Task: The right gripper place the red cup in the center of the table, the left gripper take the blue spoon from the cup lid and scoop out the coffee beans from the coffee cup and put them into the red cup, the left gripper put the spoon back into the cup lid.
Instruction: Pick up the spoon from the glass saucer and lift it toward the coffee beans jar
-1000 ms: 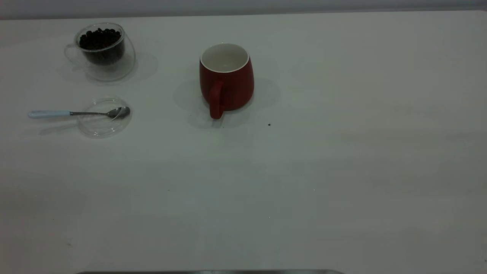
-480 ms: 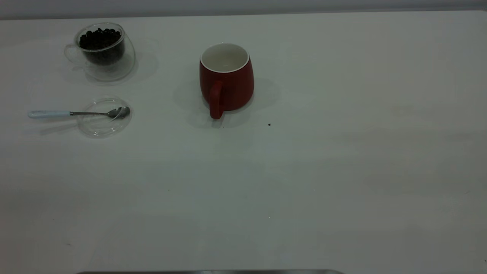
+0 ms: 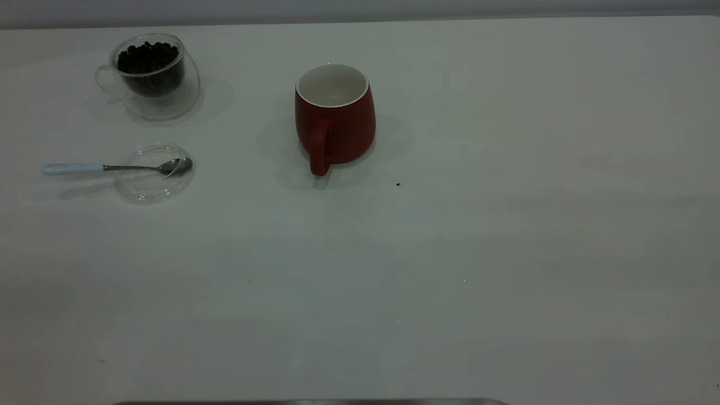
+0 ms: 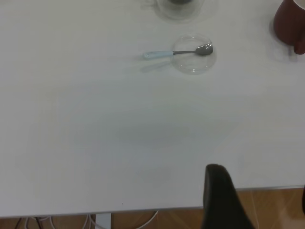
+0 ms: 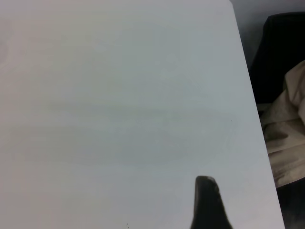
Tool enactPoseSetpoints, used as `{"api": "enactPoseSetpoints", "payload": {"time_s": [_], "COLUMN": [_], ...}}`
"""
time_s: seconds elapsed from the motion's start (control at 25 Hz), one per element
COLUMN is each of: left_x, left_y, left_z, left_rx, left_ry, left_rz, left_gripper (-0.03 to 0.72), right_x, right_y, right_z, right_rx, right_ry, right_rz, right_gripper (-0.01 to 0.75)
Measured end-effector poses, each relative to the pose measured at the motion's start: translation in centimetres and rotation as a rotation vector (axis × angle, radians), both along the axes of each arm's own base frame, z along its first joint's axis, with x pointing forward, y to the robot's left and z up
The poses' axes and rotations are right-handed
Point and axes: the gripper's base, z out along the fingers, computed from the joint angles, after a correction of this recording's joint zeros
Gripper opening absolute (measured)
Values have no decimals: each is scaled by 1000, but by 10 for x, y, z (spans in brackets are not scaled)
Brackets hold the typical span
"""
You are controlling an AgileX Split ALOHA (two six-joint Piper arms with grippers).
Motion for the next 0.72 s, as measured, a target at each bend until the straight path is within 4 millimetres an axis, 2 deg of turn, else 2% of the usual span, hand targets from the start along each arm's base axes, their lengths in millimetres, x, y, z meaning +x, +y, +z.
{"api": "enactPoseSetpoints", "payload": {"time_s": [0.32, 0.44, 0.56, 0.72], "left_x": [1, 9, 28, 64], "left_y": [0, 1, 3, 5], "left_z": [1, 8, 23, 46], "left_rx": [2, 9, 5, 26], "left_ry": [-3, 25, 95, 199], "left_rz": [0, 10, 42, 61], "left_gripper": [428, 423, 423, 423], "right_x": [0, 0, 0, 0], "right_y": [0, 0, 0, 0], "right_z": [0, 0, 0, 0], "right_rx": [0, 0, 0, 0], "right_ry": [0, 0, 0, 0], "right_rz": [0, 0, 0, 0], "right_gripper": [518, 518, 518, 518]}}
